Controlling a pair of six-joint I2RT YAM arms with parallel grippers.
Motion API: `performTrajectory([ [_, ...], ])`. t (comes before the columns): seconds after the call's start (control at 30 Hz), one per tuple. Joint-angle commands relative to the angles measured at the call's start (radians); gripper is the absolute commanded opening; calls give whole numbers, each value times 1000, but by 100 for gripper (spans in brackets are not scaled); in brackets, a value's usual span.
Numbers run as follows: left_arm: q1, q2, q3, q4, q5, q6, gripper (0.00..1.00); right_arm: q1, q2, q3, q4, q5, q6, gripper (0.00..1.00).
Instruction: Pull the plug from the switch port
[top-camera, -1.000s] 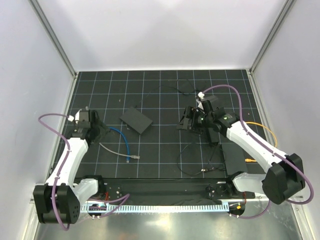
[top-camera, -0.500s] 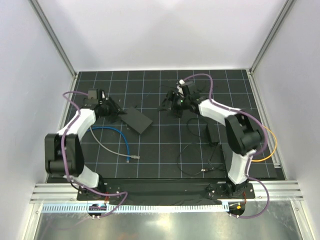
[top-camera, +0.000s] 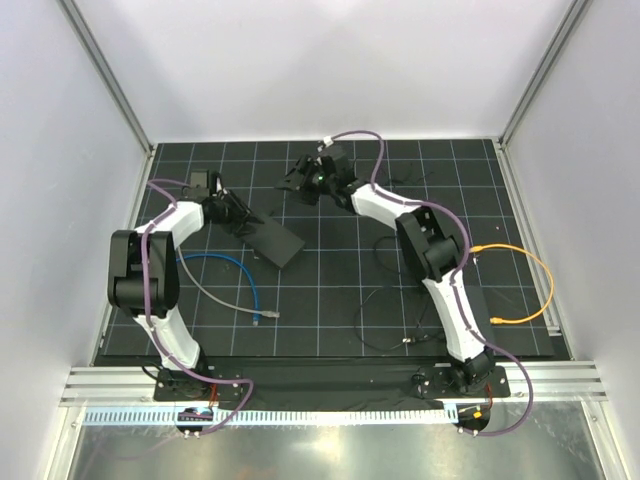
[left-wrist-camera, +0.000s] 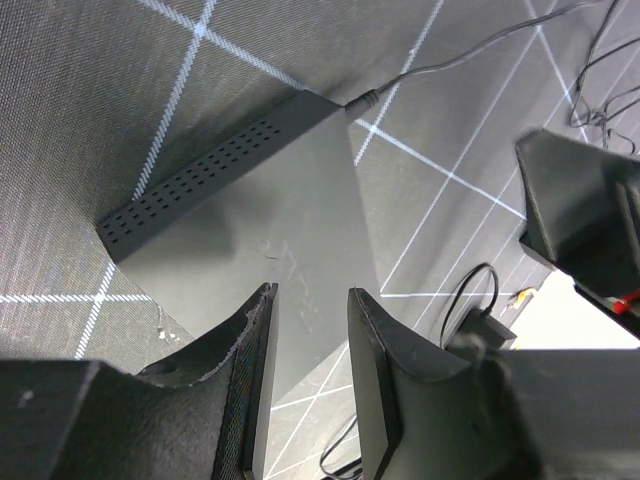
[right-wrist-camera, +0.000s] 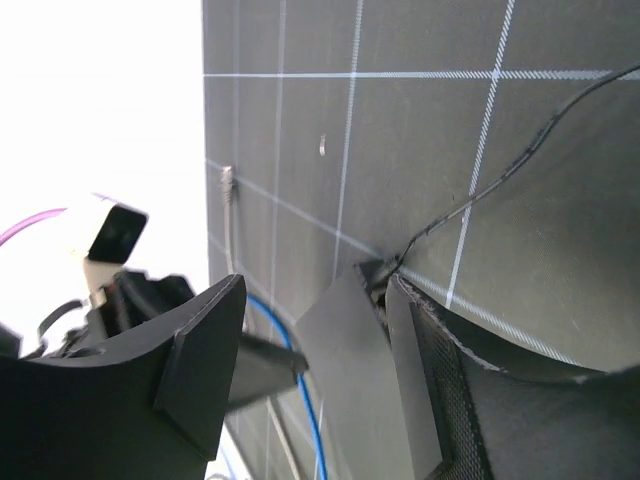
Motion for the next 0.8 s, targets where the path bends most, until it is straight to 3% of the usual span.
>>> performTrajectory([
  [0.0,-4,-6,-10,45,26,-19,37,50,40,90,48,95,18,65],
  [0.27,-3,3,4,28,8,3,37,86,36,11,82,226,-77,58],
  [0.47,-3,23,10,20,9,2,36,78,52,-56,193,171,1,50],
  [0.77,-3,40,13,8,-15,10,33,78,72,-110,269,140,69,49],
])
